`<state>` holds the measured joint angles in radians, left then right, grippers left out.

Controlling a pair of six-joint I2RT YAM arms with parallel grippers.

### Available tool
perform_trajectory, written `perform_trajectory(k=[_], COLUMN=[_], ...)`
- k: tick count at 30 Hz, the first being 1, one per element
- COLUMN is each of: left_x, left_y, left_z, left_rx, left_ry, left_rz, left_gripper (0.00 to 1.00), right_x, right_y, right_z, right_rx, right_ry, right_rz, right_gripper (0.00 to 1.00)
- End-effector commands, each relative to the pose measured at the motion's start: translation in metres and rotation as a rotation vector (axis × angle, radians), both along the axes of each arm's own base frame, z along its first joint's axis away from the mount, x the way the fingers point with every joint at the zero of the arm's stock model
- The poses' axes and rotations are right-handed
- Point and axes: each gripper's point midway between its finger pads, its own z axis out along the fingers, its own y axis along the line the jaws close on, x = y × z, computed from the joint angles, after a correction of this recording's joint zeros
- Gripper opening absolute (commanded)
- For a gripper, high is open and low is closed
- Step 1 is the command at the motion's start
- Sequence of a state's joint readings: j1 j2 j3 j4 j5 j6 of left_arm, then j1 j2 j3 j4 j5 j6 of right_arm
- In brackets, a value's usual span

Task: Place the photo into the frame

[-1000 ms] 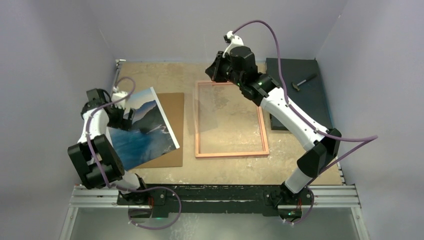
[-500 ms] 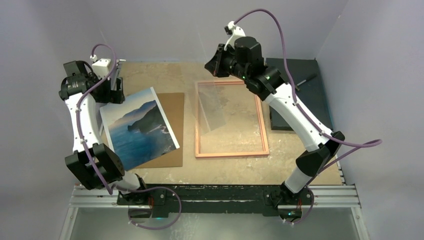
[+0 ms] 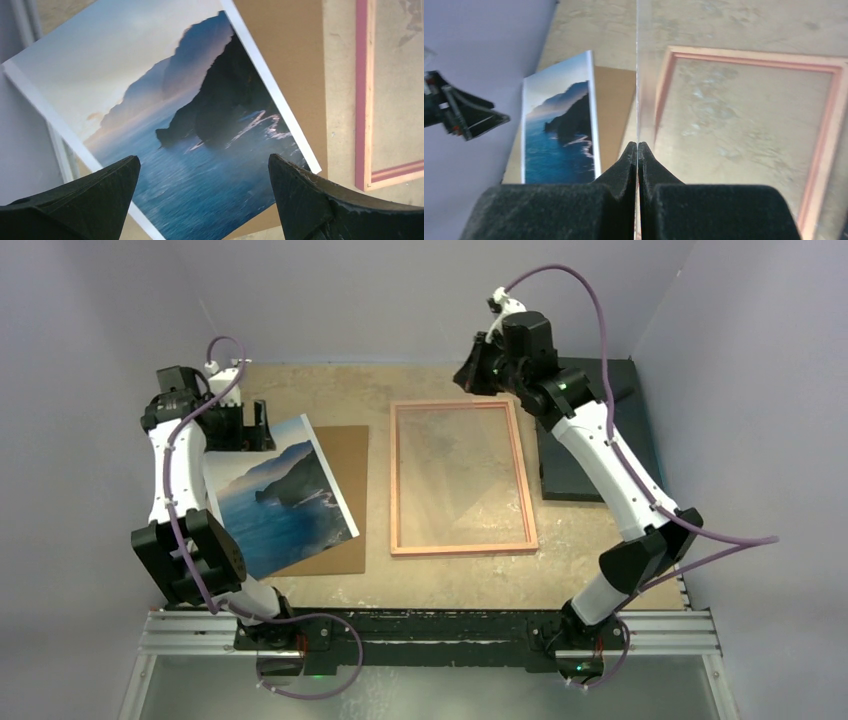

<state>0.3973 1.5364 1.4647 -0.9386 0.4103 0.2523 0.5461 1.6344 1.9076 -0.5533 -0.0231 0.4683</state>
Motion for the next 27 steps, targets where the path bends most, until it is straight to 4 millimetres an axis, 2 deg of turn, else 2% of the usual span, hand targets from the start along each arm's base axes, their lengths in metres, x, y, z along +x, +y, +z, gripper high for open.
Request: perform_trajectory(k=[1,6,11,14,17,20,23,25,27], left_x=[0.013,0.014,0.010,0.010,0.006,0.003,0.001,0.000,-0.002], left_y=[-0.029,-0.039,-0.039,-0.040,-0.039,-0.038,-0.039,-0.040,-0.040], left_z=[0.009,-0.006,-0.025,-0.028,-0.034,-0.039,-0.045,-0.046,-0.045], left_rx=[0.005,-0.003,0.011,0.015,0.025,0.037,0.030,0.024,0.026], left_ry=[-0.048,-0.036,-0.009,-0.005,0.000,-0.002,0.005,0.013,0.012], left_rz=[-0.039,-0.068,-0.081,-0.080,-0.079,-0.076,-0.071,-0.068,-0.071], left_gripper=[0.98,1.00,1.00,1.00,1.00,1.00,1.00,1.00,1.00], right_x=[-0.004,-0.001,0.005,0.002,-0.010,-0.028,-0.026,-0.015,-0.002], right_y=[-0.032,-0.034,-0.031,-0.009,0.015,0.023,0.004,-0.014,-0.033], right_z=[0.005,-0.013,-0.001,0.009,0.011,0.015,0.006,-0.018,-0.053], right_rx=[0.004,-0.027,0.000,0.055,0.120,0.151,0.141,0.152,0.142], right_ry=[-0.016,0.032,0.005,-0.002,0.036,0.064,0.074,0.121,0.179], right_rz=[-0.031,-0.027,-0.036,0.068,0.196,0.287,0.253,0.218,0.161], right_gripper=[0.00,0.00,0.00,0.00,0.00,0.00,0.00,0.00,0.00])
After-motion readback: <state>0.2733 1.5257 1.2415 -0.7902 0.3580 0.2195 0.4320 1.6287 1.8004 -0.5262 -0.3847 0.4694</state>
